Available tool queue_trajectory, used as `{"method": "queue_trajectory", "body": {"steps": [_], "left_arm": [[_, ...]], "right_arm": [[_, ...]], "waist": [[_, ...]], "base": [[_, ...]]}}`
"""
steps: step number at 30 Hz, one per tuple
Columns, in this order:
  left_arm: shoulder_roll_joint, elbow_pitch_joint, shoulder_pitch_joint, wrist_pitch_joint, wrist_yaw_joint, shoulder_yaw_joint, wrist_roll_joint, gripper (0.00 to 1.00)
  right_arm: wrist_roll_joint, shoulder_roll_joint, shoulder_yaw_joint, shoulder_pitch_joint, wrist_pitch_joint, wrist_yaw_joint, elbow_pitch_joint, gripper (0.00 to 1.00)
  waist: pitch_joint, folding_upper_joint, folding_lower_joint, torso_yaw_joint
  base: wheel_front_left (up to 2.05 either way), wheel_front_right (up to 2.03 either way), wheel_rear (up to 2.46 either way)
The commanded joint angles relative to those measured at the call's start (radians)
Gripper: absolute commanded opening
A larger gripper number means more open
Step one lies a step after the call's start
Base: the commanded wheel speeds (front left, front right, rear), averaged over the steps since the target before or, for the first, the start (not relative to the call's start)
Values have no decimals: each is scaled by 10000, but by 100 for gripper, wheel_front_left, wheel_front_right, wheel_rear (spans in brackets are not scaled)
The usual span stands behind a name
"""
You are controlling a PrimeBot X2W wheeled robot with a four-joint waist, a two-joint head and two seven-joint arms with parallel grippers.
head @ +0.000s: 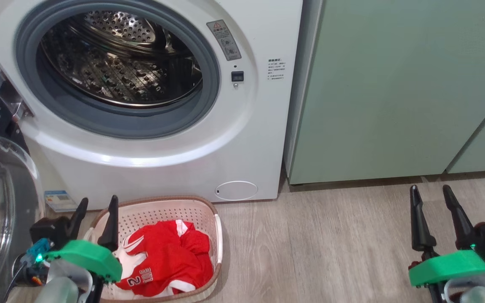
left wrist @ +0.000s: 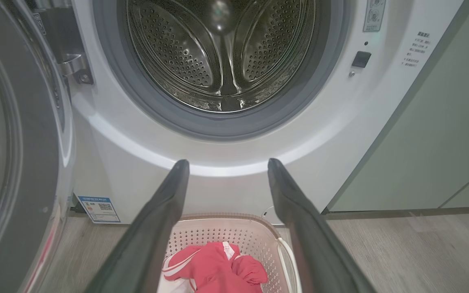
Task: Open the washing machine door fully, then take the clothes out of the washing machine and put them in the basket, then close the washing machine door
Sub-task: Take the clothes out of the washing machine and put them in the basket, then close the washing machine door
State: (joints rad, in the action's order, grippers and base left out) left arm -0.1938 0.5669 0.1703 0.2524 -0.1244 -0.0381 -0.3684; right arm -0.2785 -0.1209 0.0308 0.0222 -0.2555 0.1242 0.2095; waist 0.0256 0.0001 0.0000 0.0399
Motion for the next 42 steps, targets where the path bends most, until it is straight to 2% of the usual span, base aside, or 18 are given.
{"method": "queue_trajectory", "body": {"steps": [1,23,42], "left_arm": [[-178,-322,346,93,-48,462,85,100],[-149,-497,263,93,-62,482,-81,100],[-179,-573,293,93,-63,453,-161,100]], "right_arm": [[97,-35,171,173,-63,65,-320,100],[96,-20,105,181,-63,65,-334,100],[99,-8,123,180,-63,65,-309,100]], "waist": [[10,-1,0,4],[14,-1,0,-15],[-9,-1,0,-70]], "base": [[0,0,0],[-9,9,0],[-180,174,5]]}}
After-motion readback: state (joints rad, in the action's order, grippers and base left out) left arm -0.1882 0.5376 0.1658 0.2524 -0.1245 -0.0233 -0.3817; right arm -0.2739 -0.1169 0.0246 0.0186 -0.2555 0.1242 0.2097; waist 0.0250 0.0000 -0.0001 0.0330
